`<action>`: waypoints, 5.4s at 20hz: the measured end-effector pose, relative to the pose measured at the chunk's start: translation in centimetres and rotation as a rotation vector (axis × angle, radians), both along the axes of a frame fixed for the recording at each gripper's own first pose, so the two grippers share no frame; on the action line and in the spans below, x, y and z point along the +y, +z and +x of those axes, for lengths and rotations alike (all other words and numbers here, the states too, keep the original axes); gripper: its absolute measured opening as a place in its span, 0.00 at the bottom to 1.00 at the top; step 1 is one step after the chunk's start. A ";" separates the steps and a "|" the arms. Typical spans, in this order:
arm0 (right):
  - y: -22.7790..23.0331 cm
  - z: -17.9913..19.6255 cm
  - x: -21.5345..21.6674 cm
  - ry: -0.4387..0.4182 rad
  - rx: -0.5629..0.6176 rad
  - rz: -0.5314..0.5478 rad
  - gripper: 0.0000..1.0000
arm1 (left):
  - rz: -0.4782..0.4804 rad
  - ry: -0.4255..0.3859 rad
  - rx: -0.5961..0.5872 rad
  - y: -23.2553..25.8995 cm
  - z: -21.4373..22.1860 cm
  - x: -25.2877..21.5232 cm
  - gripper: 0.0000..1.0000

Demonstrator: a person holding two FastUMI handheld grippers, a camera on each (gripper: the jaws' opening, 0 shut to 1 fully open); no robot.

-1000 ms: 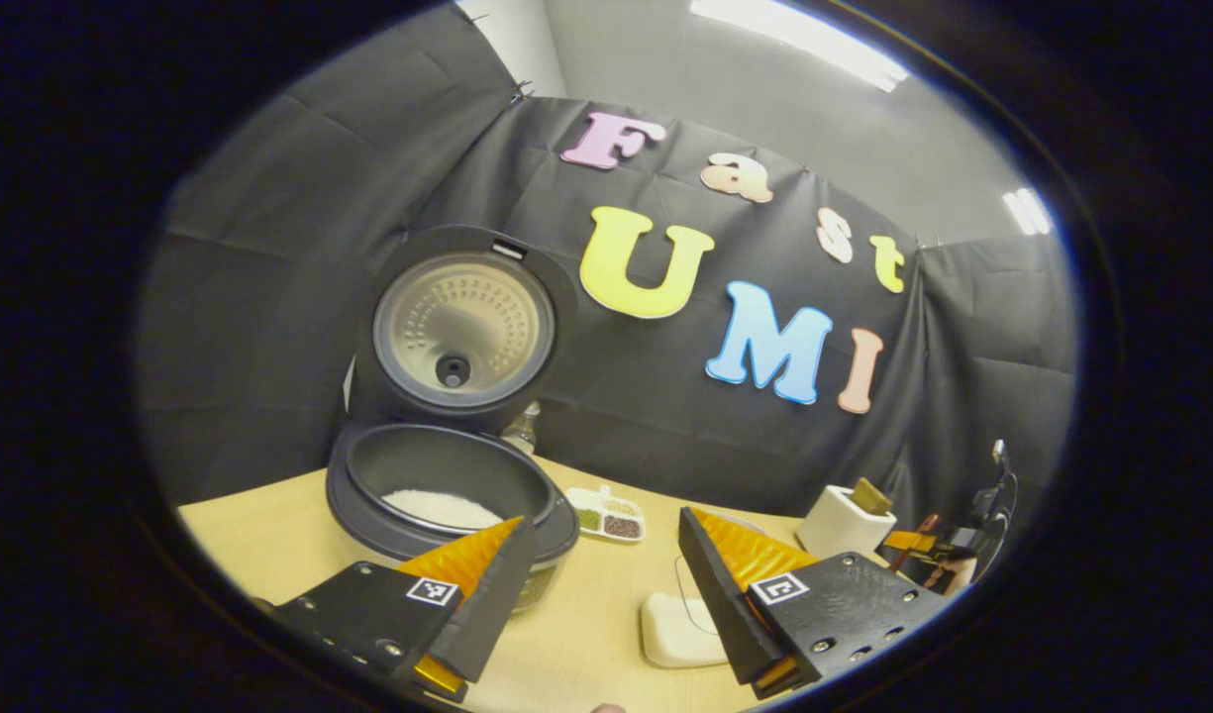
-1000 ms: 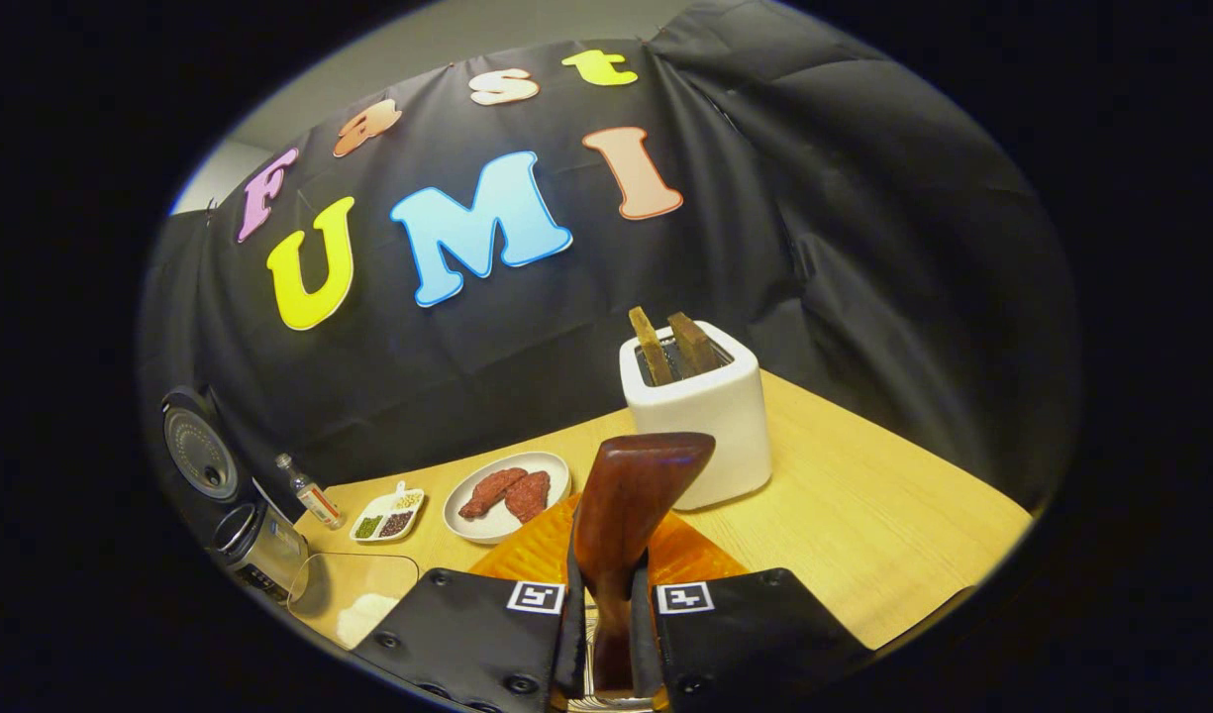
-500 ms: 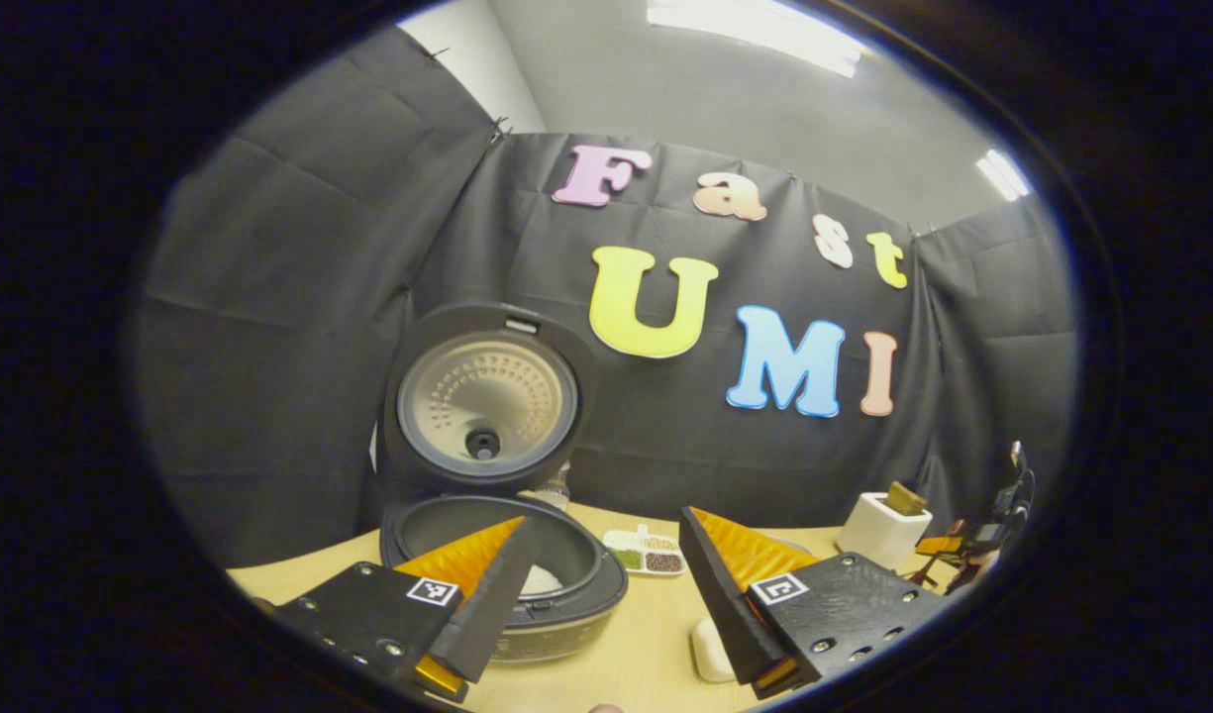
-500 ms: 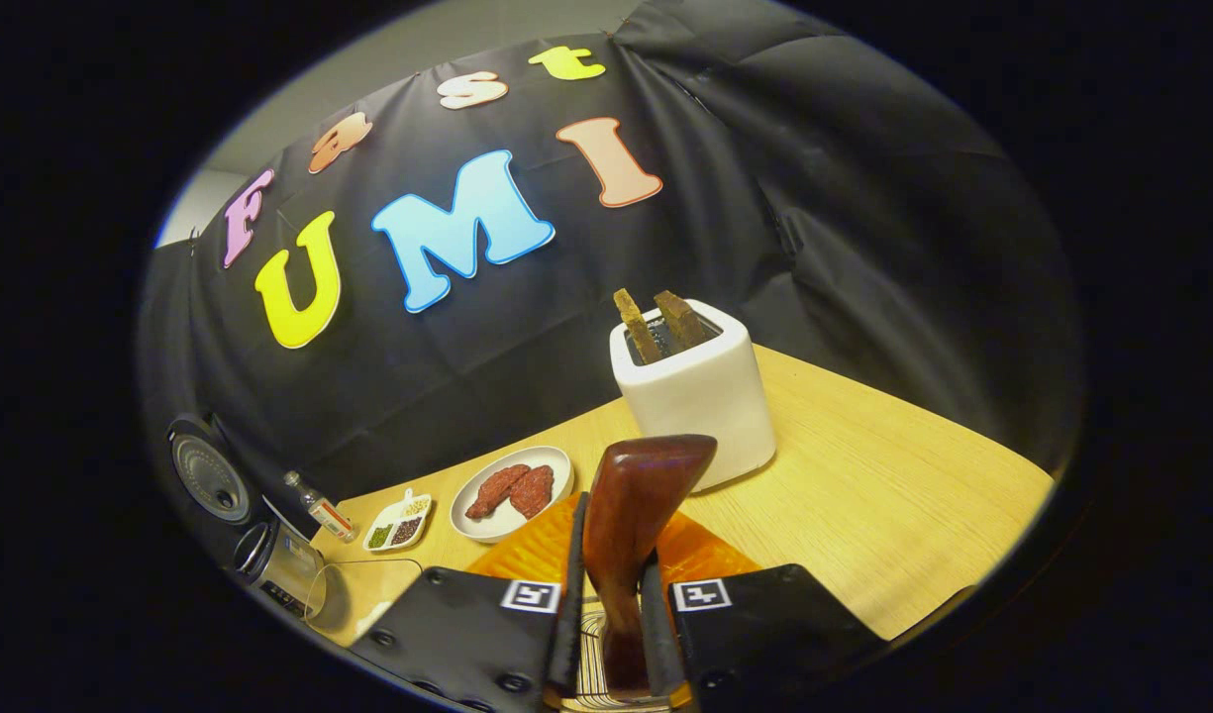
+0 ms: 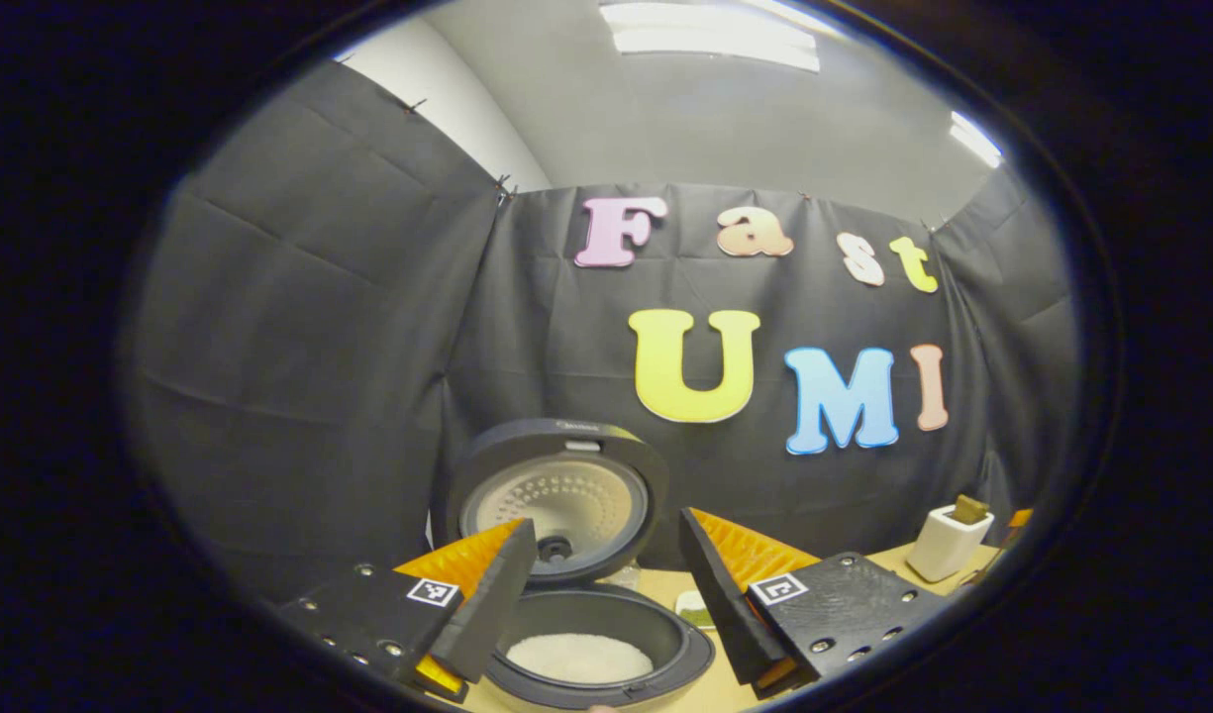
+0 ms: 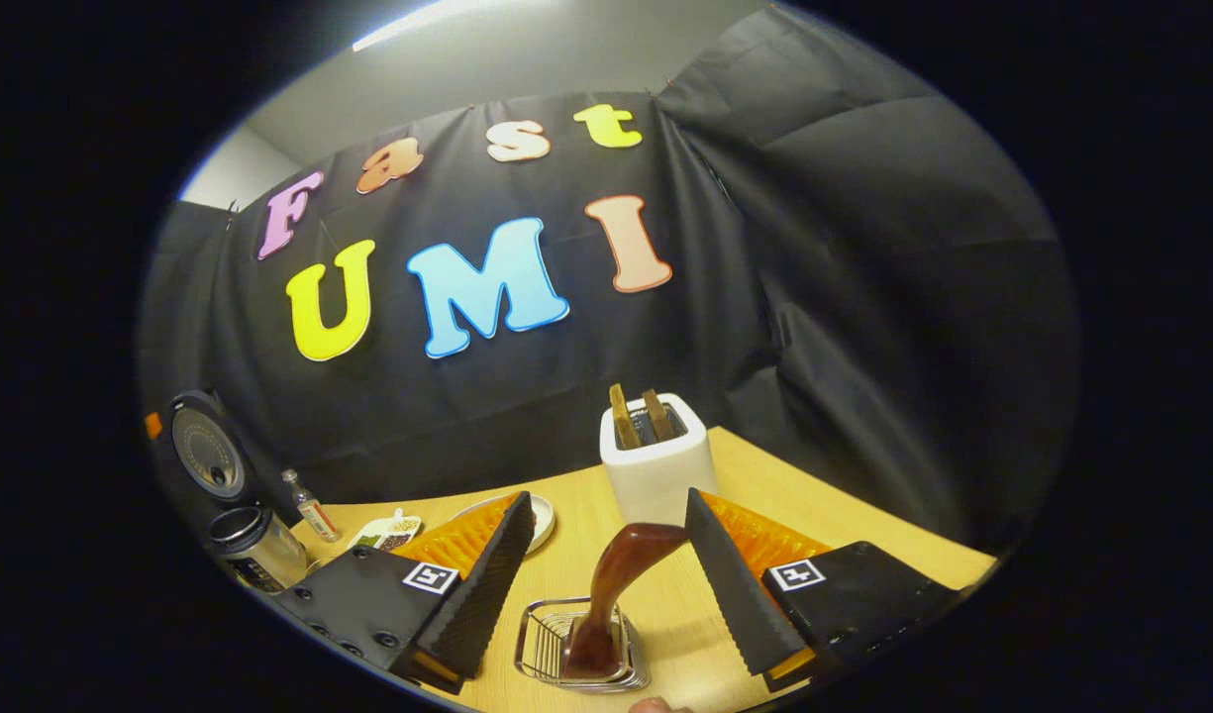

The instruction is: Close the left gripper, press the button to open the rice cooker; take a wooden spoon from the chopstick holder with the right hand, scoop a spoonful of rice and pour it into the rice cooker, then put the wooden spoon back into the chopstick holder.

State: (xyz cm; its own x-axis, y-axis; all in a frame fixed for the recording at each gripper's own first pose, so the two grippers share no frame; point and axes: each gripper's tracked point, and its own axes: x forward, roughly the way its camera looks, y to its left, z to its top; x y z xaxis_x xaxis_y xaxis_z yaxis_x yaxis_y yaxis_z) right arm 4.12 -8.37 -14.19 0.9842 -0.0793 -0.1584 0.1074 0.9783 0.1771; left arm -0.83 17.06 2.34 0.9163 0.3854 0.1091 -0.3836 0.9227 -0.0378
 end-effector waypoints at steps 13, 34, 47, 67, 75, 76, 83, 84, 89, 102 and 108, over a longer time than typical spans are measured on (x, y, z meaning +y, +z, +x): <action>3.9 -7.9 2.9 0.112 -0.155 -0.134 0.98 | 0.063 0.062 -0.008 8.1 9.0 7.4 0.90; 1.2 -7.8 8.4 0.258 -0.124 -0.187 0.98 | -0.107 0.043 0.323 1.1 15.7 8.5 0.96; -0.8 -8.5 8.2 0.324 -0.099 -0.120 0.98 | -0.286 -0.049 0.538 -8.4 7.3 -1.0 0.96; -3.0 -7.3 6.9 0.307 -0.085 -0.117 0.98 | -0.104 -0.117 0.630 -18.1 2.7 -4.8 0.98; -4.9 -6.1 5.5 0.285 -0.043 -0.145 0.98 | -0.091 -0.128 0.641 -18.6 2.5 -4.5 0.99; -4.9 -6.2 5.5 0.289 -0.036 -0.126 0.98 | -0.091 -0.125 0.637 -18.5 2.7 -4.5 0.98; -2.6 -6.1 3.3 0.221 -0.056 -0.154 0.98 | 0.031 -0.072 0.503 -13.1 0.0 -6.3 0.92; -2.1 -6.1 3.4 0.220 -0.058 -0.152 0.98 | 0.057 -0.080 0.455 -11.8 -0.3 -6.9 0.92; 0.7 -5.9 4.6 0.265 -0.066 -0.097 0.98 | 0.049 -0.129 0.305 -9.4 -4.5 -10.2 0.93; 12.0 -4.0 3.2 0.156 -0.153 -0.250 0.98 | 0.141 -0.173 0.155 -2.2 -5.3 -12.9 0.92; 12.9 -4.8 5.1 0.208 -0.150 -0.273 0.99 | 0.015 -0.261 0.080 -1.0 -2.2 -14.6 0.92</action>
State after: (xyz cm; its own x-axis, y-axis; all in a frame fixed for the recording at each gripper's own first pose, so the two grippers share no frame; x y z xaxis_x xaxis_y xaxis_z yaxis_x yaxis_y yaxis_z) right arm -0.67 -3.24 -1.28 0.9943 0.1056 -0.0124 -0.1063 0.9898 -0.0950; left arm -3.04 2.48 1.34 0.9903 0.1343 0.0364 -0.1343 0.9909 -0.0029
